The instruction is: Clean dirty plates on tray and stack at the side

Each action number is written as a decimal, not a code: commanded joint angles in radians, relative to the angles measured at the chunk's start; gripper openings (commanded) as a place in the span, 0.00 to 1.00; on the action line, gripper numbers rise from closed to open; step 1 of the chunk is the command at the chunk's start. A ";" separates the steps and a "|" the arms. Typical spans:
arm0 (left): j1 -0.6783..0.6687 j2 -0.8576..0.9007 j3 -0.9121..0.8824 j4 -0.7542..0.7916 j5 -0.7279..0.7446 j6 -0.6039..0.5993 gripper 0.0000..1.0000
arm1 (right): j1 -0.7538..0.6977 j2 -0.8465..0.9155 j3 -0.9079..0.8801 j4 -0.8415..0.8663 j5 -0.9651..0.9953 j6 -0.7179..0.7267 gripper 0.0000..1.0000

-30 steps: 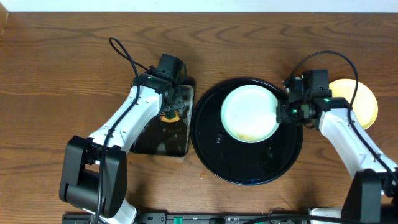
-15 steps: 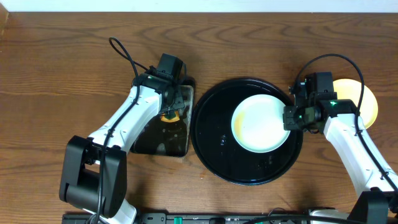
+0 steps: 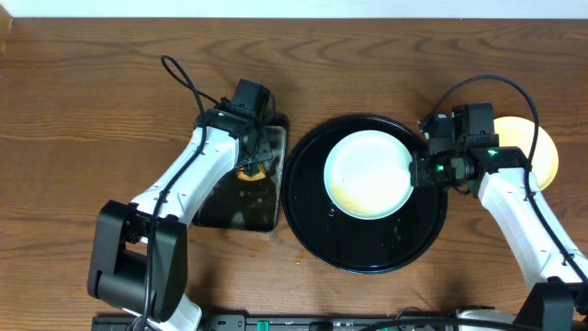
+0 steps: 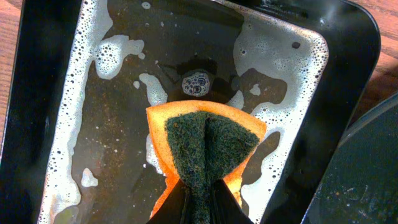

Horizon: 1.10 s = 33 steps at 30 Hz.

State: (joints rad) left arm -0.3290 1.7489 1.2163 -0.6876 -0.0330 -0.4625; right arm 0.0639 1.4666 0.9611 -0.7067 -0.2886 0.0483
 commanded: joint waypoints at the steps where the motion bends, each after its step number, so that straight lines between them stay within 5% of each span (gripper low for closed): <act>1: 0.002 -0.010 -0.007 -0.001 -0.012 0.017 0.10 | 0.005 0.007 0.023 -0.021 -0.039 0.061 0.01; 33: 0.002 -0.010 -0.007 -0.002 -0.012 0.017 0.10 | 0.005 0.058 0.023 0.035 -0.120 0.048 0.01</act>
State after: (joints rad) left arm -0.3290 1.7489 1.2163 -0.6876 -0.0330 -0.4625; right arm 0.0639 1.5211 0.9615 -0.6827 -0.3744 0.1116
